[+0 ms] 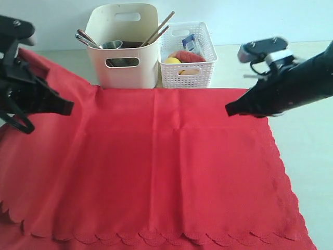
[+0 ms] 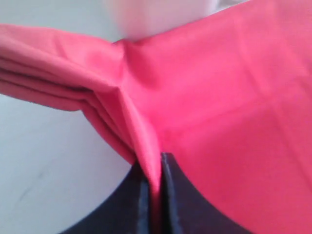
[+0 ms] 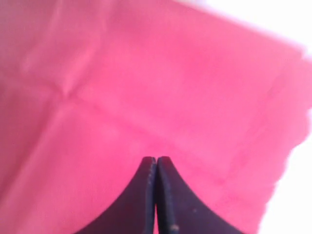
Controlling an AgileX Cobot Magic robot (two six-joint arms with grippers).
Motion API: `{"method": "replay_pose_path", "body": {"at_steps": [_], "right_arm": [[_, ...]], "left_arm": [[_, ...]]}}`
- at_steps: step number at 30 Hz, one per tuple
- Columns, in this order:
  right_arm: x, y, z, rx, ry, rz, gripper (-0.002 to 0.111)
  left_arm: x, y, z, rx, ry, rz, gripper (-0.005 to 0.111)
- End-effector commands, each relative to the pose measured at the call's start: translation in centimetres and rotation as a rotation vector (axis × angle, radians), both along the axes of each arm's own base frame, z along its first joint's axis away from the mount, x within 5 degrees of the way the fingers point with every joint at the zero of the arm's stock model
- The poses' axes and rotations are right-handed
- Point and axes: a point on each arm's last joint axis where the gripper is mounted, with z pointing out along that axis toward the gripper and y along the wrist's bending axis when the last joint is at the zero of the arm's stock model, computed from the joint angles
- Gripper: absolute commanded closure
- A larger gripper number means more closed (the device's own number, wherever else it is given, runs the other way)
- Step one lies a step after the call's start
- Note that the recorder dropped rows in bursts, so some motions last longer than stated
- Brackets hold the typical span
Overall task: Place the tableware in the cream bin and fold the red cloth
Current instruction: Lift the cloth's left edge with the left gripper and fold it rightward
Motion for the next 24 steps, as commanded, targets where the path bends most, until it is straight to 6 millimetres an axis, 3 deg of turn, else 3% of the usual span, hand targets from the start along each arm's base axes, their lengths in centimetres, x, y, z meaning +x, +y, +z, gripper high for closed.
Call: {"method": "replay_pose_path", "body": {"at_steps": [1, 5, 9, 12, 15, 24], "right_arm": [[-2.6, -1.3, 6.2, 0.031, -0.284, -0.062, 0.108], [-6.7, -3.0, 11.2, 0.104, -0.537, -0.153, 0.108], [-10.9, -4.7, 14.1, 0.175, -0.744, -0.237, 0.108], [-13.0, -5.7, 14.4, 0.191, -0.838, -0.277, 0.108], [-14.0, -6.3, 14.1, 0.205, -0.883, -0.324, 0.108], [-13.5, -6.5, 13.3, 0.197, -0.877, -0.367, 0.108]], "left_arm": [[-1.4, -5.2, 2.9, -0.076, -0.026, -0.147, 0.107], [-2.2, -10.3, 4.3, -0.101, -0.047, -0.293, 0.107], [-2.6, -15.9, 4.1, -0.099, -0.037, -0.410, 0.107], [-2.4, -19.6, 3.4, -0.077, -0.013, -0.455, 0.107], [-1.8, -22.8, 2.8, -0.047, 0.012, -0.478, 0.107], [-0.3, -30.1, 0.3, -0.032, 0.032, -0.515, 0.107]]}}
